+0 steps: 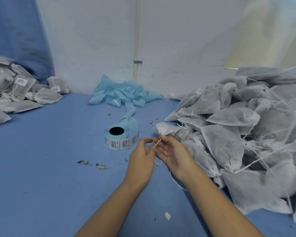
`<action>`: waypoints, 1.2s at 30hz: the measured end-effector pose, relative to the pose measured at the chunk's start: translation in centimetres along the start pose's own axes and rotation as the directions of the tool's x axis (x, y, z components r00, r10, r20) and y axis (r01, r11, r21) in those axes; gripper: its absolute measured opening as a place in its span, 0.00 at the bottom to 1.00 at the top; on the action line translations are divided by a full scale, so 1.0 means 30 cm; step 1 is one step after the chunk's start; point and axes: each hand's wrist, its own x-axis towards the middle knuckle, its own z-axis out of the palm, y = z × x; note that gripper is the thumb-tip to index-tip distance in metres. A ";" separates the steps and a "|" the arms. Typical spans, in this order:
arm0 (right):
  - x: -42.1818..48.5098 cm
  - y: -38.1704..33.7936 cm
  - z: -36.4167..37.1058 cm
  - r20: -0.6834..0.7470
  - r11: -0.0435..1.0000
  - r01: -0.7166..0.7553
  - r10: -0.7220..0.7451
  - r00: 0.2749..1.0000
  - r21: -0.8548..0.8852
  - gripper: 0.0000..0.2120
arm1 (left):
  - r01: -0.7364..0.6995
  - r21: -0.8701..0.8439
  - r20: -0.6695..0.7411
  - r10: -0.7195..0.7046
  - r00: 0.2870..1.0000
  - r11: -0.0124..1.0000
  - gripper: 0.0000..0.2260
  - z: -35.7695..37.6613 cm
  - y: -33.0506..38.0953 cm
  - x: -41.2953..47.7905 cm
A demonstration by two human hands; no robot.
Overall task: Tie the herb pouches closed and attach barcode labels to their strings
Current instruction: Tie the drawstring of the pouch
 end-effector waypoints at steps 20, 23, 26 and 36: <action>-0.022 0.055 -0.007 0.411 -0.374 0.240 -0.496 0.765 -0.896 0.15 | -0.395 0.555 0.063 0.437 0.897 0.732 0.06 -0.029 -0.023 0.019; -0.029 0.061 -0.001 0.411 -0.347 0.261 -0.486 0.771 -0.901 0.26 | -0.308 0.416 0.001 0.339 0.941 0.856 0.07 -0.035 -0.041 0.032; -0.032 0.069 0.002 0.442 -0.362 0.284 -0.498 0.746 -0.888 0.29 | -0.259 0.375 -0.001 0.280 0.960 0.890 0.07 -0.038 -0.042 0.038; -0.018 0.069 -0.017 0.425 -0.227 0.368 -0.618 0.661 -0.902 0.19 | -0.377 0.347 0.109 0.363 0.925 0.859 0.07 -0.034 -0.036 0.037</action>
